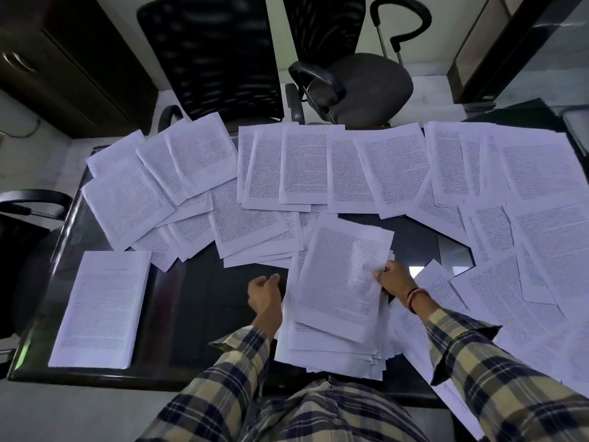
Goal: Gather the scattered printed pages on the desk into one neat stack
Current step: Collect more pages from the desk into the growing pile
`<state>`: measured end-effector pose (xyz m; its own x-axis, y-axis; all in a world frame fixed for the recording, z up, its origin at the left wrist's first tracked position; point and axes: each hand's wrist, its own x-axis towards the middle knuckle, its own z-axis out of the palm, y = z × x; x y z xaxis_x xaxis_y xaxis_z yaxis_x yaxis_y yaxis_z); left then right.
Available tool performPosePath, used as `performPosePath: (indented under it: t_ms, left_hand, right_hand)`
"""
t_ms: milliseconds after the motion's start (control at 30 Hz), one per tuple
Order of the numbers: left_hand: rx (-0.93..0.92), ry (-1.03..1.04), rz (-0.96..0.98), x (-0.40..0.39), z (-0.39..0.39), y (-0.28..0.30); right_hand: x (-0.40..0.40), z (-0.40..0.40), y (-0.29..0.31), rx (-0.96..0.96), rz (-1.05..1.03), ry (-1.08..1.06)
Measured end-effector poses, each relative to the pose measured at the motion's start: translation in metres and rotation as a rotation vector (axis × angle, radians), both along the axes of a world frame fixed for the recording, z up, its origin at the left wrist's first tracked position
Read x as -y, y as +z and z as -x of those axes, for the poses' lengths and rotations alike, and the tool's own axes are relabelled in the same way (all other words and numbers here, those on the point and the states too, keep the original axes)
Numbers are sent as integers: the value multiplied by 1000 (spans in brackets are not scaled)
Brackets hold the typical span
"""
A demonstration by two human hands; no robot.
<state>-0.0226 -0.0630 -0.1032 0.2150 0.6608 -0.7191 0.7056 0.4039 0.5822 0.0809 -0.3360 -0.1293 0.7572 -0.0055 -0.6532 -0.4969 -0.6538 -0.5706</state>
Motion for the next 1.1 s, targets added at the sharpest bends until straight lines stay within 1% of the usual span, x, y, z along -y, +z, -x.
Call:
performPosePath:
  t_ms: [133,200,233,300,367,400,433,467,533,600,667,767,833,900,1000,1067,1100]
  left_hand:
    - [-37,-355,-111,-3,-3,-2]
    - [-55,-506,-113,3,-5,-7]
    - [-68,-577,-122,6,-7,-7]
    - [-64,-644,-117,14,-12,-11]
    - [-67,-699,-122,19,-13,-17]
    - [-65,-711,-124,21,-13,-21]
    - [-67,-731,-115,24,-14,-22]
    - [-69,-752,-89,27,-16,-19]
    - [-83,-807,-36,32,-17,-17]
    - [-91,-848,25,34,-17,-19]
    - [-83,-825,99,34,-14,-23]
    - [-33,-793,145,33,-9,-21]
    - [42,-720,200,33,-7,-21]
    - [162,-618,308,32,-8,-19]
    - [355,-384,549,31,-16,-16]
    - [319,-179,632,26,-26,-10]
    - [278,-114,600,24,-29,-8]
  right_hand:
    - [2,3,0,-27,105,141]
    - [1,3,-6,-23,150,206]
    - [0,4,-8,-7,155,199]
    - [-5,8,-4,65,174,130]
    - [-10,16,-1,112,295,32]
    - [-14,20,1,79,329,-40]
    - [-17,24,-2,27,323,-109]
    - [-19,26,-3,-25,261,-181]
    - [-21,26,-9,-89,53,-284]
    - [-17,22,-14,-109,-100,-360]
    - [-5,20,-22,-171,-207,-376]
    - [16,19,-41,-204,-328,-303]
    - [18,20,-9,-167,-415,-259]
    - [26,18,16,-152,-509,-205]
    - [44,9,33,-135,-602,-155]
    - [51,4,40,-113,-575,-70]
    - [55,4,45,-106,-557,-35]
